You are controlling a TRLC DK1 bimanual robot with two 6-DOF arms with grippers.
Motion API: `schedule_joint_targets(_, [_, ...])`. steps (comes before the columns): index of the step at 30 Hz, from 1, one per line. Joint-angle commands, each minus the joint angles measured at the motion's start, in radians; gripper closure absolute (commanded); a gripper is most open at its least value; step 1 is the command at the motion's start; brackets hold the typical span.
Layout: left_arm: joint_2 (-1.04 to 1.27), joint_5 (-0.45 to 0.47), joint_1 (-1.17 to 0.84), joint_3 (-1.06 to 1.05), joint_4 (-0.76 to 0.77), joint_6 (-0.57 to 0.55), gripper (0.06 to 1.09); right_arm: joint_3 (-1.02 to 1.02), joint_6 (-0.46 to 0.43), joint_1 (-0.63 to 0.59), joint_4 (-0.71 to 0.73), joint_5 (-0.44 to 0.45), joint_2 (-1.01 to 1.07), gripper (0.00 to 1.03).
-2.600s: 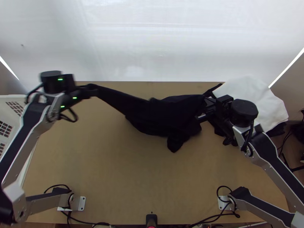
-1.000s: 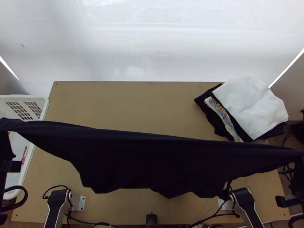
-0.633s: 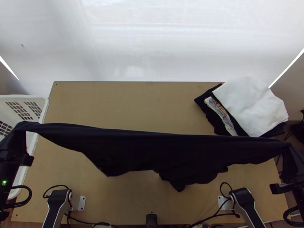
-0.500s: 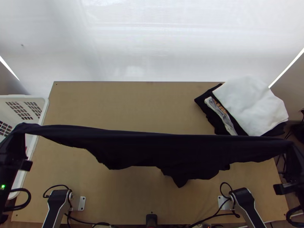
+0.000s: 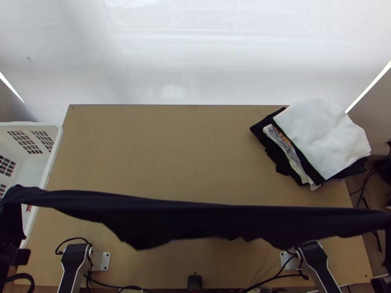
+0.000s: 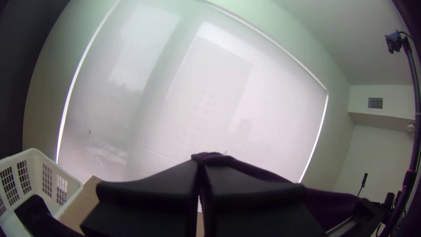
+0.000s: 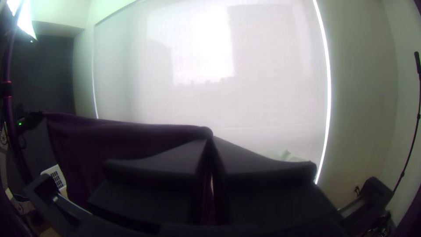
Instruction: Fold the t-shirt
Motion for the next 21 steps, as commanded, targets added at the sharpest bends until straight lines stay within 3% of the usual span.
schedule_joint_targets(1, [-0.046,0.022,0.046,0.038,-0.060,0.000,1.05,0.157,-0.010,-0.004,-0.135,-0.006,0.024,1.00])
schedule_joint_targets(5, [-0.012,0.061,0.078,0.081,-0.172,-0.009,1.05,0.169,0.005,-0.007,-0.205,-0.037,0.034,1.00])
schedule_joint_targets(8, [0.042,0.150,0.113,0.084,-0.300,-0.013,1.05,0.066,0.035,0.004,-0.205,-0.052,0.044,1.00])
schedule_joint_targets(13, [0.120,0.259,0.135,-0.087,-0.433,0.043,1.05,-0.156,0.094,0.064,-0.107,-0.057,0.107,1.00])
schedule_joint_targets(17, [0.261,0.245,0.110,-0.262,-0.445,0.092,1.05,-0.337,0.099,0.122,0.029,-0.057,0.234,1.00])
schedule_joint_targets(20, [0.365,0.180,0.070,-0.383,-0.298,0.109,1.05,-0.423,0.090,0.154,0.174,-0.058,0.355,1.00])
schedule_joint_targets(21, [0.407,0.114,0.036,-0.420,-0.223,0.109,1.05,-0.438,0.088,0.165,0.230,-0.060,0.396,1.00])
